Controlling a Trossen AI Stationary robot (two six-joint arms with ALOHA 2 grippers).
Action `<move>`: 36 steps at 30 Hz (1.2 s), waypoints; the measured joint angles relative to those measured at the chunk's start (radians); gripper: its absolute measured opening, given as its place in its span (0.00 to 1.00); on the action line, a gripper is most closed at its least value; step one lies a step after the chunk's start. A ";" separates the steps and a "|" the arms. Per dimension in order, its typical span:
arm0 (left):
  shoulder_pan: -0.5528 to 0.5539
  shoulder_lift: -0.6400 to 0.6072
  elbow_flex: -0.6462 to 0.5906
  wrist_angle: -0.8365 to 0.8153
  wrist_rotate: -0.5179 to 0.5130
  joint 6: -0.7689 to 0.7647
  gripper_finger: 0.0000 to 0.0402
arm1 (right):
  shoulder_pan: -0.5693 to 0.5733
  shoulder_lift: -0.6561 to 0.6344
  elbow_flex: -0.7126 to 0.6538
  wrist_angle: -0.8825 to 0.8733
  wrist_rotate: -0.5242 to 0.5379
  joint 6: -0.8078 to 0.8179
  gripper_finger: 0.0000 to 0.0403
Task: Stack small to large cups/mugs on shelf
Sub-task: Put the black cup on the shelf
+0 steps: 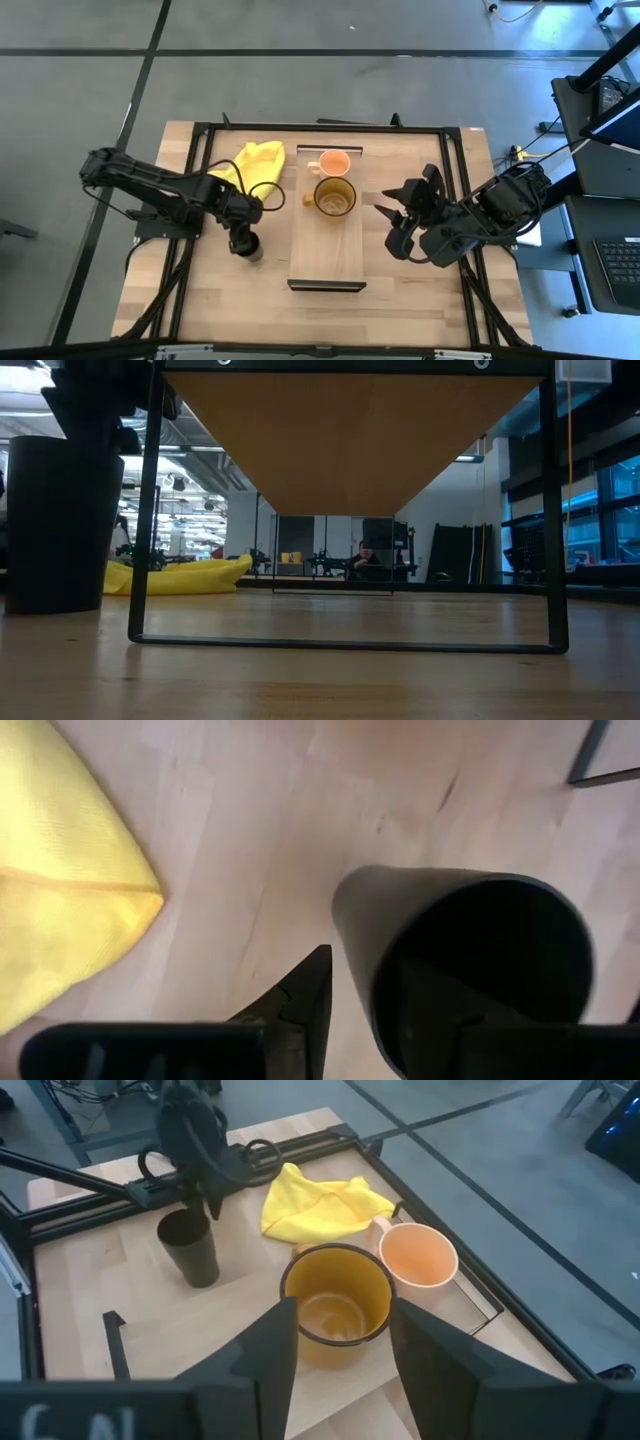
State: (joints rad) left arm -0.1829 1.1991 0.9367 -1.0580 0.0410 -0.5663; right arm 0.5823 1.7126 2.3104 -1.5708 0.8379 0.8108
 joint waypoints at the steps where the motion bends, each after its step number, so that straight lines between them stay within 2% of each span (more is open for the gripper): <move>1: 0.000 0.008 0.000 -0.001 -0.004 0.000 0.23 | 0.000 0.000 0.000 0.000 0.000 -0.001 0.40; 8: 0.000 0.039 -0.001 -0.002 -0.005 0.023 0.18 | 0.000 0.000 0.000 0.000 0.000 -0.004 0.40; 16: 0.000 0.038 -0.001 -0.002 0.000 0.021 0.02 | -0.001 0.000 0.000 0.000 0.000 -0.004 0.40; 26: -0.001 0.037 0.005 0.001 0.014 0.018 0.01 | 0.000 0.000 0.000 0.000 0.000 -0.001 0.40; 30: -0.001 0.036 0.082 -0.022 0.029 0.024 0.01 | -0.001 0.000 0.000 0.000 0.000 -0.003 0.40; 36: -0.001 0.036 0.309 -0.111 -0.004 0.045 0.00 | -0.001 0.000 0.000 0.000 0.000 -0.008 0.40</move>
State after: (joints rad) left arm -0.1837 1.2350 1.2455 -1.1691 0.0373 -0.5217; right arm 0.5816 1.7130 2.3104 -1.5711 0.8379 0.8032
